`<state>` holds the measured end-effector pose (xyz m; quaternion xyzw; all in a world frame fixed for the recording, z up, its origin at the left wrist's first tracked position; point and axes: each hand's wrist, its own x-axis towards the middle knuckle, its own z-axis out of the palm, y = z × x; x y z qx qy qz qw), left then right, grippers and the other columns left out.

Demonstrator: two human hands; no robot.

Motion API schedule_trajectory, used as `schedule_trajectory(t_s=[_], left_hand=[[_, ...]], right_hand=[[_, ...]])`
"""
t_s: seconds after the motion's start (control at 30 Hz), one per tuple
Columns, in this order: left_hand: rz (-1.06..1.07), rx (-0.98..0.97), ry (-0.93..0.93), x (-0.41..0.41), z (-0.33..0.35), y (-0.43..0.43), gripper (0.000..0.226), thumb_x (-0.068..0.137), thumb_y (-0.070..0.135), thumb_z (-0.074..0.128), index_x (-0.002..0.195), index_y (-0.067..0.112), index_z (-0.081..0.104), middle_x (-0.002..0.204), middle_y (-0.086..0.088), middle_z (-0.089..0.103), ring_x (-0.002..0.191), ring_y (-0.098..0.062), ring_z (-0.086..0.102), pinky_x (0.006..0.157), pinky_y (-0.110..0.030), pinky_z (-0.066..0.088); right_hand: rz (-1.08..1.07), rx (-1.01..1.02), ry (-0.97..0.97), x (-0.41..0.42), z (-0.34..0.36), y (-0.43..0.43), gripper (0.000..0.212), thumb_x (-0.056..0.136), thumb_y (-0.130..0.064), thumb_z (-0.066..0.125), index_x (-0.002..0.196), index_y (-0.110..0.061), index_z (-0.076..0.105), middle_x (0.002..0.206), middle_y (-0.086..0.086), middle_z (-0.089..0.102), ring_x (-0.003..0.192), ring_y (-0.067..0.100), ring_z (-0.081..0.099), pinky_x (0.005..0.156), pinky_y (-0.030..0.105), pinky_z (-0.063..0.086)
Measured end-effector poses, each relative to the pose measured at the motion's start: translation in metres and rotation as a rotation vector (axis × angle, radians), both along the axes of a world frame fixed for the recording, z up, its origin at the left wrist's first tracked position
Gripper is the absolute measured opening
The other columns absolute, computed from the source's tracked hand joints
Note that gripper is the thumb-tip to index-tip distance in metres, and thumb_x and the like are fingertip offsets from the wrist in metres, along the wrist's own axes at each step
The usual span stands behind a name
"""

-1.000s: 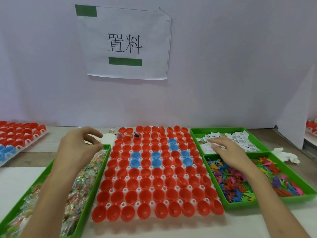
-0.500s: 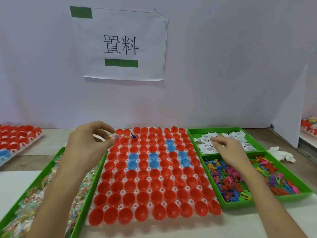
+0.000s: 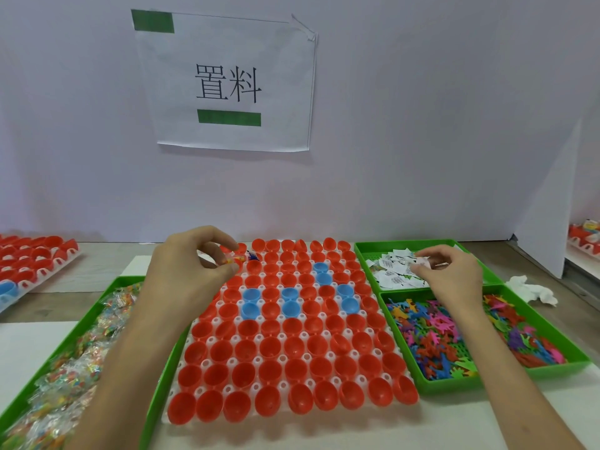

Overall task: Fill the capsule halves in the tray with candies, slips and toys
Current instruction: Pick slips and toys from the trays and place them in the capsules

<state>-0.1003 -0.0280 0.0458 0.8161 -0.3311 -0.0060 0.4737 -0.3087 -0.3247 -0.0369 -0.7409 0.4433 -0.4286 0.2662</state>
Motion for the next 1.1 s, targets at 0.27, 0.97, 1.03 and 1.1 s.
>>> schedule_trajectory(t_s=[0.27,0.97,1.03,1.1], left_hand=[[-0.015,0.014,-0.014,-0.004,0.0,-0.003,0.029,0.08,0.011,0.083,0.08,0.035,0.068,0.076,0.004,0.067,0.065,-0.01,0.067,0.056,-0.021,0.046],[-0.054,-0.001,-0.017,-0.004,-0.003,-0.004,0.027,0.082,0.011,0.082,0.081,0.035,0.068,0.076,0.005,0.067,0.062,-0.01,0.067,0.055,-0.019,0.046],[-0.075,-0.032,0.012,-0.005,-0.003,-0.005,0.025,0.082,0.013,0.082,0.082,0.034,0.069,0.077,0.004,0.068,0.063,-0.01,0.069,0.056,-0.018,0.047],[-0.11,-0.083,0.072,-0.009,-0.002,-0.006,0.022,0.081,0.015,0.083,0.086,0.033,0.071,0.078,0.004,0.069,0.066,-0.008,0.071,0.057,-0.016,0.047]], right_hand=[[-0.032,0.053,-0.07,-0.001,-0.005,-0.003,0.024,0.088,-0.038,0.074,0.089,-0.014,0.078,0.075,-0.008,0.07,0.072,0.015,0.067,0.072,0.032,0.05],[0.046,0.069,-0.02,0.003,0.005,0.009,0.05,0.09,-0.016,0.073,0.138,-0.019,0.058,0.069,-0.007,0.074,0.073,0.004,0.069,0.105,0.034,0.044],[0.087,0.09,-0.048,0.004,0.013,0.015,0.037,0.091,-0.016,0.071,0.127,-0.019,0.063,0.071,-0.01,0.074,0.068,0.004,0.071,0.092,0.037,0.054],[0.167,0.134,-0.076,0.008,0.031,0.025,0.024,0.092,-0.016,0.071,0.115,-0.018,0.064,0.07,-0.011,0.075,0.065,0.003,0.072,0.076,0.03,0.054]])
